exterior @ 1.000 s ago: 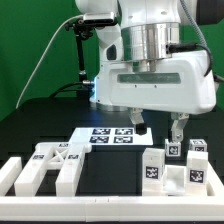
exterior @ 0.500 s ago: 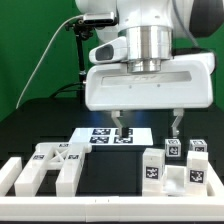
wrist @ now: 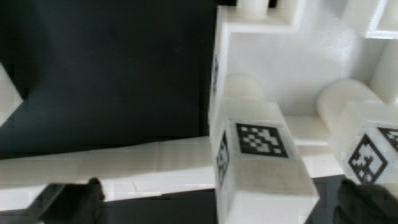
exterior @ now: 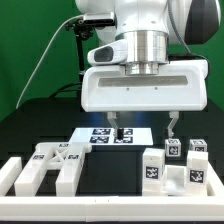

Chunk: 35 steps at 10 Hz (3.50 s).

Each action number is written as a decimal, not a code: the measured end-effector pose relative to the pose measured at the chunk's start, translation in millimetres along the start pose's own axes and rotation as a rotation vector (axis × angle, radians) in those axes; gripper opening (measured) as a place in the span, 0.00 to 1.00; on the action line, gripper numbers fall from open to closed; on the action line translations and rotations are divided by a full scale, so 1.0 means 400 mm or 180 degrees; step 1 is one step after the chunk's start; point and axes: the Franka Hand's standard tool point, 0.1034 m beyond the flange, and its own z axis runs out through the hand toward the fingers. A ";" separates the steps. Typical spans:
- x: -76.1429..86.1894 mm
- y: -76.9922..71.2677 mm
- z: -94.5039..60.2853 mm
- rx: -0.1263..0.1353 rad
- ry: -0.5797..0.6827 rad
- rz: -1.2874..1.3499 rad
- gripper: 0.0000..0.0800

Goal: Assemble chair

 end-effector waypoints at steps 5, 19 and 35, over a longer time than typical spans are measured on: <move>-0.050 -0.018 0.128 -0.0115 0.0007 -0.0118 0.81; -0.030 -0.026 0.173 -0.0144 0.0051 -0.0134 0.04; -0.046 0.188 -0.033 -0.0126 -0.3135 -0.0352 0.04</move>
Offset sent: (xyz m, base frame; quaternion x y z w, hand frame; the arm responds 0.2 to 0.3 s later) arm 0.0141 0.0171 -0.0319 0.0053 0.0283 0.0156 0.9995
